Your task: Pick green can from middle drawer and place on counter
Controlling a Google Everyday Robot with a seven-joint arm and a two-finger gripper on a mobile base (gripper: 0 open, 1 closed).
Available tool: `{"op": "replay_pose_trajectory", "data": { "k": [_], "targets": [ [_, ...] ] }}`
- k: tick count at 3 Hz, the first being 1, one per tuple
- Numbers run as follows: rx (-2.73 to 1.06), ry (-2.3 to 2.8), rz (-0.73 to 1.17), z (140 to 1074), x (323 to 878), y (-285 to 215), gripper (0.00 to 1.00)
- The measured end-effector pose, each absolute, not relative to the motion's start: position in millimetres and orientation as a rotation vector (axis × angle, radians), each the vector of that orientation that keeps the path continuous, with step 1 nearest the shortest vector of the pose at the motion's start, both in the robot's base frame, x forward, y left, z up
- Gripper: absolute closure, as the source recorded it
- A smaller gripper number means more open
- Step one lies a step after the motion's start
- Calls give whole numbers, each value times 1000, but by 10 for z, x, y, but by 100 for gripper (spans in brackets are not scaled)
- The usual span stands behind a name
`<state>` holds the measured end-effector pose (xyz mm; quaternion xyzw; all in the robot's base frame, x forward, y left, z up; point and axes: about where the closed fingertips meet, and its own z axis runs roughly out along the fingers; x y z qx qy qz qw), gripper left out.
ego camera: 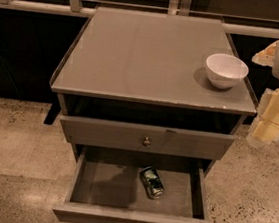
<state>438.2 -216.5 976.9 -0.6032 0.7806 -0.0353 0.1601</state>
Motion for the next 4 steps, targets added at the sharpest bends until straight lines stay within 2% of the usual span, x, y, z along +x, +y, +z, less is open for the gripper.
{"op": "replay_pose_trajectory", "data": {
  "k": [2, 4],
  "targets": [
    [-1684, 2214, -103, 9694, 4360, -2172, 0],
    [-1535, 2164, 139, 8530, 4055, -2216, 0]
  ]
}}
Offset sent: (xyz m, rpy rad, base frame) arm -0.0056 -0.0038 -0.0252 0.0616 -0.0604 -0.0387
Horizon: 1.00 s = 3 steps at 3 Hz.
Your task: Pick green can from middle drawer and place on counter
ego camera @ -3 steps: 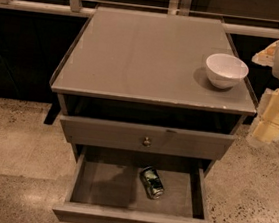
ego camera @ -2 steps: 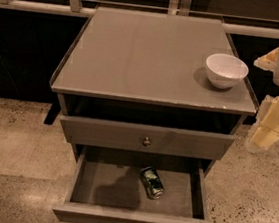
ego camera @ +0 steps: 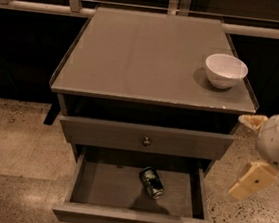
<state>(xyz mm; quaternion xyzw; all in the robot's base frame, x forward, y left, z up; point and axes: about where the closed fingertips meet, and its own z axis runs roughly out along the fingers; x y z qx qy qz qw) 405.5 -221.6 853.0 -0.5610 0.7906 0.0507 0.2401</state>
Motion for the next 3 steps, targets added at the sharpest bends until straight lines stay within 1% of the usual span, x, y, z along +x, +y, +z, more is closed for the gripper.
{"op": "replay_pose_trajectory", "data": {
  "k": [2, 3],
  "targets": [
    [-1485, 2155, 109, 8456, 4110, -2246, 0],
    [-1403, 2150, 133, 8264, 4066, -2233, 0]
  ]
}}
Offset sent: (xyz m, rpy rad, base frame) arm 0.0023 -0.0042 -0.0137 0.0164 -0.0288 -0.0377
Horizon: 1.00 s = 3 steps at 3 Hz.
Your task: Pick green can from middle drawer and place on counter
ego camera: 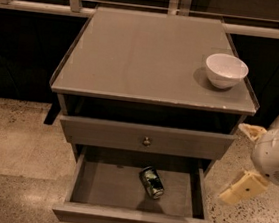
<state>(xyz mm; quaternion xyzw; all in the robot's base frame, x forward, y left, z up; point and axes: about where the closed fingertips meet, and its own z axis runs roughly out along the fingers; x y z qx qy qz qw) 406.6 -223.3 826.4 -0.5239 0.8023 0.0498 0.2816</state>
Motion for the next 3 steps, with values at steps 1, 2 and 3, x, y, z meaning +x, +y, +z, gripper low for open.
{"op": "replay_pose_trajectory", "data": {
  "k": [1, 2, 3],
  "targets": [
    [-1241, 2138, 226, 7702, 3873, -2167, 0],
    [-1096, 2124, 247, 7244, 3873, -2135, 0],
    [-996, 2122, 225, 6856, 4085, -2185, 0]
  ]
}}
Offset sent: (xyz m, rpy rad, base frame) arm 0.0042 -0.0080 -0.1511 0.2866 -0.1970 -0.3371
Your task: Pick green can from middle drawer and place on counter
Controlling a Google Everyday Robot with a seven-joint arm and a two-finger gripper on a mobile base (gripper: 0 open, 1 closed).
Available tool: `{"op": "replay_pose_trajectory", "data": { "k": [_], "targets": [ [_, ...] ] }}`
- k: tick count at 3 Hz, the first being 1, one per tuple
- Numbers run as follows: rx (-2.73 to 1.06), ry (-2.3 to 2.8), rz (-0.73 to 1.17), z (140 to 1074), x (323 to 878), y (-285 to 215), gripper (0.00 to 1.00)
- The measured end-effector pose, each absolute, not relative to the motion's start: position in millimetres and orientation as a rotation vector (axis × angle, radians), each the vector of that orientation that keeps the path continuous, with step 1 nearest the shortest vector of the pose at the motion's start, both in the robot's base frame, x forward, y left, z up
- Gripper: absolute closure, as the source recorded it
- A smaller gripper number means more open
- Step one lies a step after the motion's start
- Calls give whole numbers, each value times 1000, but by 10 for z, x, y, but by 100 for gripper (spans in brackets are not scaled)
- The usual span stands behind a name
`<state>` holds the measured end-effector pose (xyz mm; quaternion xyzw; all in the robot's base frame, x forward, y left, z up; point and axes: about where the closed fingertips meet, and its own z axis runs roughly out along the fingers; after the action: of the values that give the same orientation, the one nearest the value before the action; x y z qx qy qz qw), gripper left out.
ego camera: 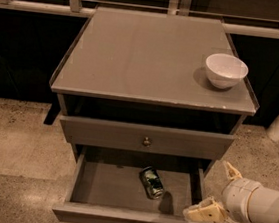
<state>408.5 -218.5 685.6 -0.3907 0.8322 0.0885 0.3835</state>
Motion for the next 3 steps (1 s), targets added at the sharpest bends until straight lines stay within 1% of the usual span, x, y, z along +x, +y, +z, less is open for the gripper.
{"op": "replay_pose_trajectory", "data": {
  "k": [1, 3],
  "targets": [
    [-968, 2137, 231, 6501, 4341, -2235, 0],
    [-919, 2137, 251, 6408, 4299, -2237, 0]
  ]
}}
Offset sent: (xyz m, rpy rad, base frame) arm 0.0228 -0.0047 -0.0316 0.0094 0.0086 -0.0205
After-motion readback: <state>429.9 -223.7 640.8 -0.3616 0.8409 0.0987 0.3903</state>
